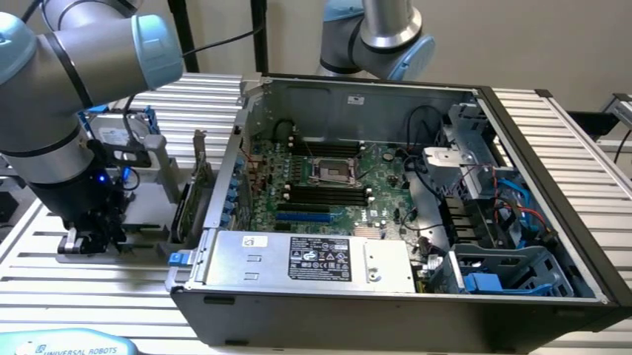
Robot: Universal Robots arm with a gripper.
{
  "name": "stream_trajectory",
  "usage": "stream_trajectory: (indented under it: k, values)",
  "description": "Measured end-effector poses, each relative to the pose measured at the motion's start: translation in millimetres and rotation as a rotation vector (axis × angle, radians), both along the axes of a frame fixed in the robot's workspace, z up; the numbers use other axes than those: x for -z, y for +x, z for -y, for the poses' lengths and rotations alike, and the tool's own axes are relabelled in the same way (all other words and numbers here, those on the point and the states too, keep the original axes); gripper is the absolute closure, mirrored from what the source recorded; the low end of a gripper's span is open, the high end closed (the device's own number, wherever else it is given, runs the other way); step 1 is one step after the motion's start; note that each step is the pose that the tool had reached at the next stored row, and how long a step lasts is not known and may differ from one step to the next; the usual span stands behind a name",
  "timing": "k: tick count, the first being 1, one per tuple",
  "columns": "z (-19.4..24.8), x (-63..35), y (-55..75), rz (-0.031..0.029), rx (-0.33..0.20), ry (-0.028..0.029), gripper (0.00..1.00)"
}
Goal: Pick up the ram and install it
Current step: 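Pick up the ram and move it above insertion slot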
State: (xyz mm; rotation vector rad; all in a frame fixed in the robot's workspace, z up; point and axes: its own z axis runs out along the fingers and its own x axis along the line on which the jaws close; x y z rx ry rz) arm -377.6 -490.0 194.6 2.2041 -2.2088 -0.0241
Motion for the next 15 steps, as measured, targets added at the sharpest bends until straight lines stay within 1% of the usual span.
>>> stream_trajectory:
  k: [3, 5, 6, 10, 11, 15]
  values:
    - [0.0, 0.2, 0.4, -0.0001, 0.011, -0.0001, 0.73]
    - [0.1, 0.1, 0.5, -0.0003, 0.014, -0.0002, 0.75]
    - [0.1, 0.1, 0.5, -0.0002, 0.014, -0.0002, 0.82]
    - [0.1, 0.1, 0.5, -0.0001, 0.014, -0.0004, 0.82]
    - [0.0, 0.2, 0.5, -0.0002, 0.014, -0.0002, 0.84]
    - [0.0, 0.2, 0.5, -0.0002, 0.014, -0.0002, 0.86]
